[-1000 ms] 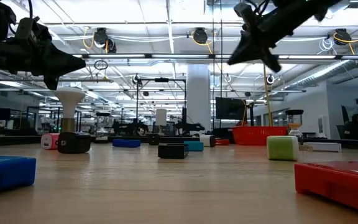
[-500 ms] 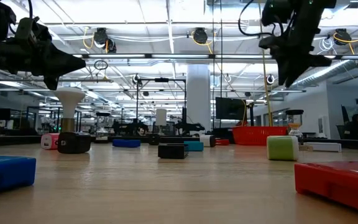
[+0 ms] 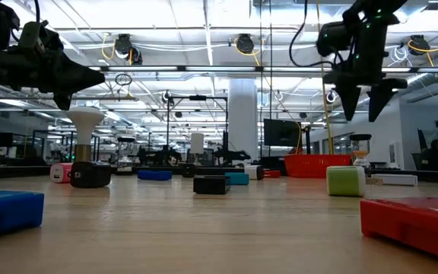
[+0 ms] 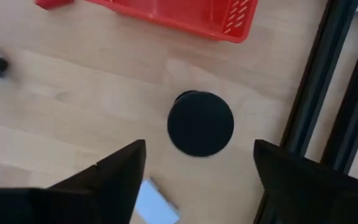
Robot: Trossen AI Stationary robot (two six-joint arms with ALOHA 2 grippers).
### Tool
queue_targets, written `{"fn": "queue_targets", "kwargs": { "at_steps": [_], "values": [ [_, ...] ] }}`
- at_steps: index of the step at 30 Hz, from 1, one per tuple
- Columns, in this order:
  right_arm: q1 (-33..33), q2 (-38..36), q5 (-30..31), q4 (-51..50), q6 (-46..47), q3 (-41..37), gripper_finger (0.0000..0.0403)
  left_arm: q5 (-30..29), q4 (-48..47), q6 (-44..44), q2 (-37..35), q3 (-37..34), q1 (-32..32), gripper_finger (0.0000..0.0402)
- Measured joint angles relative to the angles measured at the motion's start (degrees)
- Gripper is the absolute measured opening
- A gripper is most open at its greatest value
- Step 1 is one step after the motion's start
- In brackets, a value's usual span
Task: Pick & Place Office items
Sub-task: Put the orange hourglass into the top red basket
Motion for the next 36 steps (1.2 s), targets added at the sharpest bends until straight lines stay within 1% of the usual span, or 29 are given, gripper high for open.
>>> {"fn": "queue_targets", "kwargs": {
  "at_steps": [3, 6, 10, 13, 16, 26, 31, 36],
  "values": [
    [-1.1, 2.3, -0.1, 0.7, -1.2, 0.0, 0.0318, 0.0, 0.0, 0.0, 0.0, 0.0, 0.0, 0.0031],
    [-1.9, 3.9, -0.1, 0.8, -1.6, 0.0, 0.0330, 0.0, 0.0, 0.0, 0.0, 0.0, 0.0, 0.0031],
    [-2.8, 5.4, -0.2, 1.0, -2.4, 0.0, 0.0333, 0.0, 0.0, 0.0, 0.0, 0.0, 0.0, 0.0031],
    [-3.3, 6.2, -0.1, 1.4, -2.7, 0.0, 0.0328, 0.0, 0.0, 0.0, 0.0, 0.0, 0.0, 0.0031],
    [-3.7, 7.3, 0.0, 1.8, -3.6, -0.4, 0.0321, 0.0, 0.0, 0.0, 0.0, 0.0, 0.0, 0.0031],
    [-4.1, 8.1, -0.4, 5.7, -3.9, -5.9, 0.0295, 0.0, 0.0, 0.0, 0.0, 0.0, 0.0, 0.0031],
    [-4.1, 8.1, -0.5, 7.4, -4.0, -7.0, 0.0264, 0.0, 0.0, 0.0, 0.0, 0.0, 0.0, 0.0031],
    [-4.1, 8.1, -2.3, 8.0, -4.0, -7.0, 0.0217, 0.0, 0.0, 0.0, 0.0, 0.0, 0.0, 0.0031]
  ]
}}
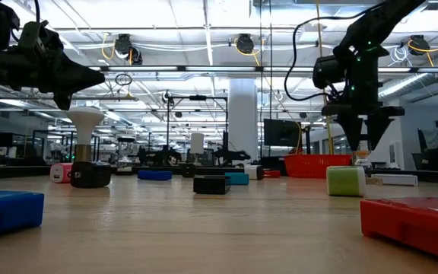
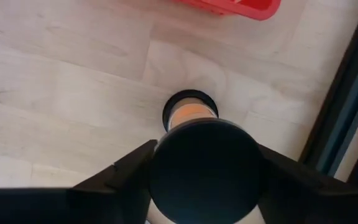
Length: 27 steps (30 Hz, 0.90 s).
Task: Pick & Place Office items
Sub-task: Put the orange hourglass into the top red basket
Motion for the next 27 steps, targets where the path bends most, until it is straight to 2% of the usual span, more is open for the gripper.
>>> {"fn": "queue_targets", "kwargs": {
  "at_steps": [2, 5, 9, 12, 19, 24, 27],
  "values": [
    [0.0, -0.4, -2.6, -0.5, 0.2, 0.1, 0.0200, 0.0, 0.0, 0.0, 0.0, 0.0, 0.0, 0.0031],
    [0.0, -1.6, -4.3, -3.8, 0.5, 3.1, 0.0200, 0.0, 0.0, 0.0, 0.0, 0.0, 0.0, 0.0031],
    [-0.5, -2.0, -4.1, -8.9, 1.5, 11.1, 0.0200, 0.0, 0.0, 0.0, 0.0, 0.0, 0.0, 0.0031],
    [-1.9, -1.4, -4.0, -9.0, 1.4, 17.3, 0.0200, 0.0, 0.0, 0.0, 0.0, 0.0, 0.0, 0.0031],
    [-6.4, 8.5, -3.7, -9.0, -3.9, 26.5, 0.0200, 0.0, 0.0, 0.0, 0.0, 0.0, 0.0, 0.0031],
    [-9.0, 16.9, -3.2, -7.8, -10.6, 29.8, 0.0200, 0.0, 0.0, 0.0, 0.0, 0.0, 0.0, 0.0031],
    [-10.1, 20.2, -0.5, -6.4, -14.8, 30.2, 0.0200, 0.0, 0.0, 0.0, 0.0, 0.0, 0.0, 0.0031]
  ]
}}
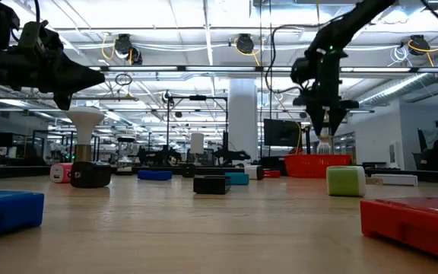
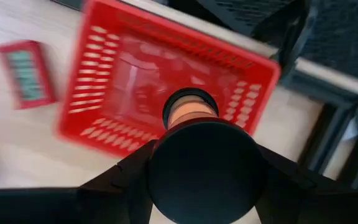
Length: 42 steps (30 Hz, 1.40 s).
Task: Pick & Place Office items
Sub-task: Put the orange hourglass into the top red basket
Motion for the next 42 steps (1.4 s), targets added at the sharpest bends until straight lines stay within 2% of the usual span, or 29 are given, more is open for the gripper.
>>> {"fn": "queue_targets", "kwargs": {
  "at_steps": [8, 27, 42],
  "values": [
    [-1.6, 3.6, 2.5, 4.4, -5.8, 0.0, 0.0200, 0.0, 0.0, 0.0, 0.0, 0.0, 0.0, 0.0031],
    [-2.1, 3.6, 0.8, 9.9, -7.7, -3.2, 0.0201, 0.0, 0.0, 0.0, 0.0, 0.0, 0.0, 0.0031],
    [-2.1, 3.2, 1.4, 10.4, -7.7, -4.1, 0.0248, 0.0, 0.0, 0.0, 0.0, 0.0, 0.0, 0.0031]
  ]
}}
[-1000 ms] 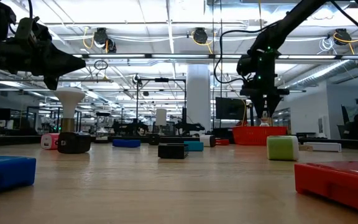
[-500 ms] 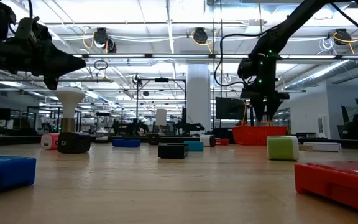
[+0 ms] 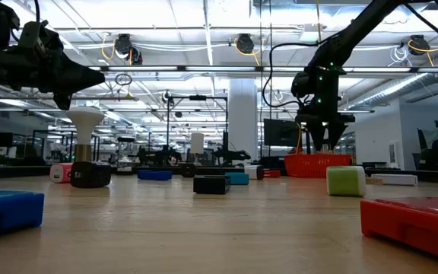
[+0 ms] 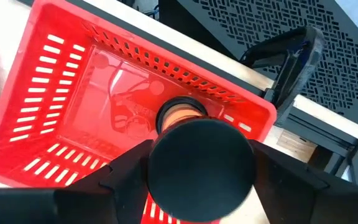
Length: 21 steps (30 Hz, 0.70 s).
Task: Pick & Place Office items
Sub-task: Put the orange hourglass into the top red basket, then put the top blue digital clock into the bottom left red basket
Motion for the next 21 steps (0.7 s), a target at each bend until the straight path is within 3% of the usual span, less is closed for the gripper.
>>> {"fn": "queue_targets", "kwargs": {
  "at_steps": [6, 10, 16, 21],
  "values": [
    [0.0, -5.1, 2.8, 0.1, -1.5, 0.0, 0.0261, 0.0, 0.0, 0.0, 0.0, 0.0, 0.0, 0.0031],
    [0.0, -11.5, 2.9, 0.2, -1.5, 0.0, 0.0247, 0.0, 0.0, 0.0, 0.0, 0.0, 0.0, 0.0031],
    [2.1, -22.1, 2.7, 0.2, 0.1, 0.0, 0.0190, 0.0, 0.0, 0.0, 0.0, 0.0, 0.0, 0.0031],
    [7.8, -29.4, 2.6, 1.8, 3.9, -0.4, 0.0119, 0.0, 0.0, 0.0, 0.0, 0.0, 0.0, 0.0031]
  ]
}}
